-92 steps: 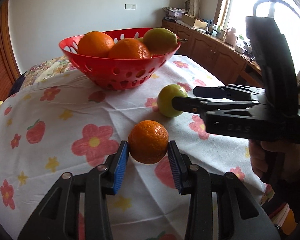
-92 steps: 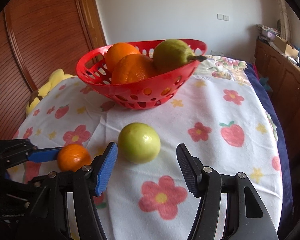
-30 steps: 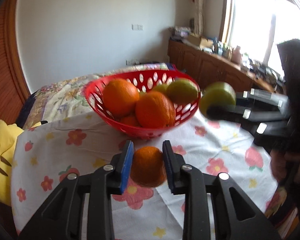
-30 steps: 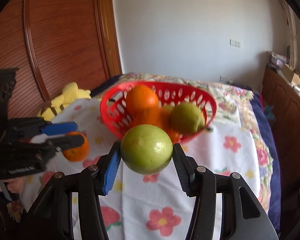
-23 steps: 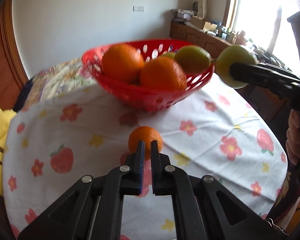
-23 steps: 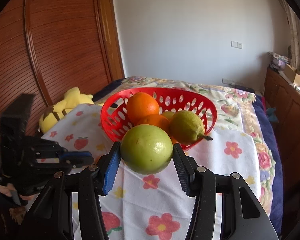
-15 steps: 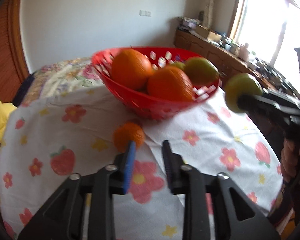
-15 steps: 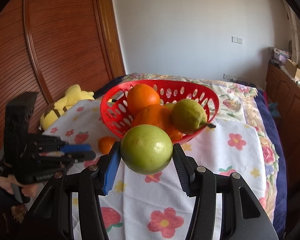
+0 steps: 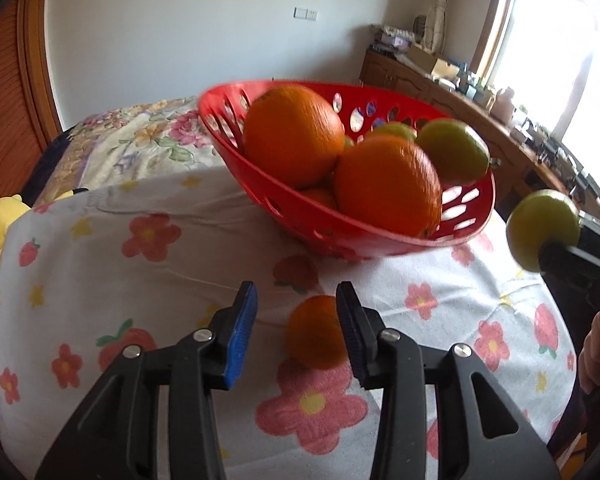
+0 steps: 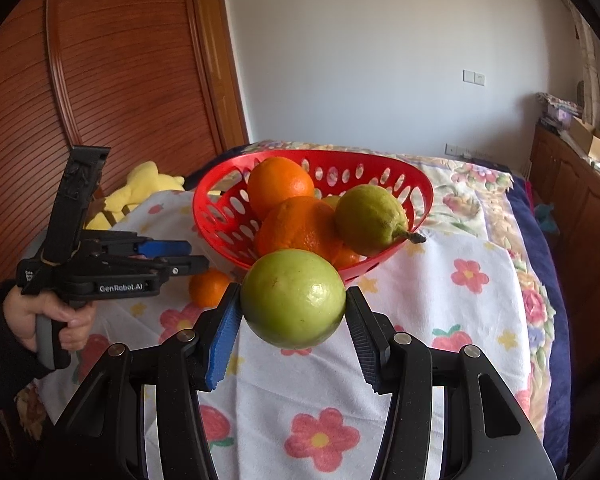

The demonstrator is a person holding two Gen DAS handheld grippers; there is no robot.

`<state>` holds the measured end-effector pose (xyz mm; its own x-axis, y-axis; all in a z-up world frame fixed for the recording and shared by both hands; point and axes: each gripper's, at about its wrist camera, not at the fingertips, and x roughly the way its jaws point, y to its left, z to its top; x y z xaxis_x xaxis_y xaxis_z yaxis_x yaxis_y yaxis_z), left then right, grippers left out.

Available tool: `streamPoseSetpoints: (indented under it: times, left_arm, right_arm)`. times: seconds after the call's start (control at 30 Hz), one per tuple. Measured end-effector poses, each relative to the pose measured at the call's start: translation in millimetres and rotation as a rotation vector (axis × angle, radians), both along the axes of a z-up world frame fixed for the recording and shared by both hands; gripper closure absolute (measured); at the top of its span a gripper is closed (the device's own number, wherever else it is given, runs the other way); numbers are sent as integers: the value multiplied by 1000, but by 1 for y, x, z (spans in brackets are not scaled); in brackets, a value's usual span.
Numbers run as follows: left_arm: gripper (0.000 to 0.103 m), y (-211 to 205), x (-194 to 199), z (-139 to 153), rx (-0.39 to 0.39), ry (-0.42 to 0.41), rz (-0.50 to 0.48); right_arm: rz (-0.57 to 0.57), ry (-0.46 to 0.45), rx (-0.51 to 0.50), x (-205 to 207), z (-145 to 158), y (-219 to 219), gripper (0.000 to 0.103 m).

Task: Organize fruits
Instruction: 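Carry the tangerine and green-yellow fruit over the red basket with both tools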

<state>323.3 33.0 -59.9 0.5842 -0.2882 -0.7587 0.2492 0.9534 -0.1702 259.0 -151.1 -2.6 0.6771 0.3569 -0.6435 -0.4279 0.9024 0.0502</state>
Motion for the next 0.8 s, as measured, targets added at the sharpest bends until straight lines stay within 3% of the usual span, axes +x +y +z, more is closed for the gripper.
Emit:
streamPoseSetpoints:
  times: [0.33, 0.57, 0.8]
  left_arm:
    - [60, -14, -19, -8, -75, 20, -71]
    - [65, -30, -37, -13, -44, 5, -105]
    - [67, -19, -49, 16, -55, -53, -82]
  right_arm:
    - [13, -1, -10, 4, -3, 3, 50]
    - [20, -5, -20, 2, -3, 7, 50]
    - [19, -15, -18, 6, 2, 7, 50]
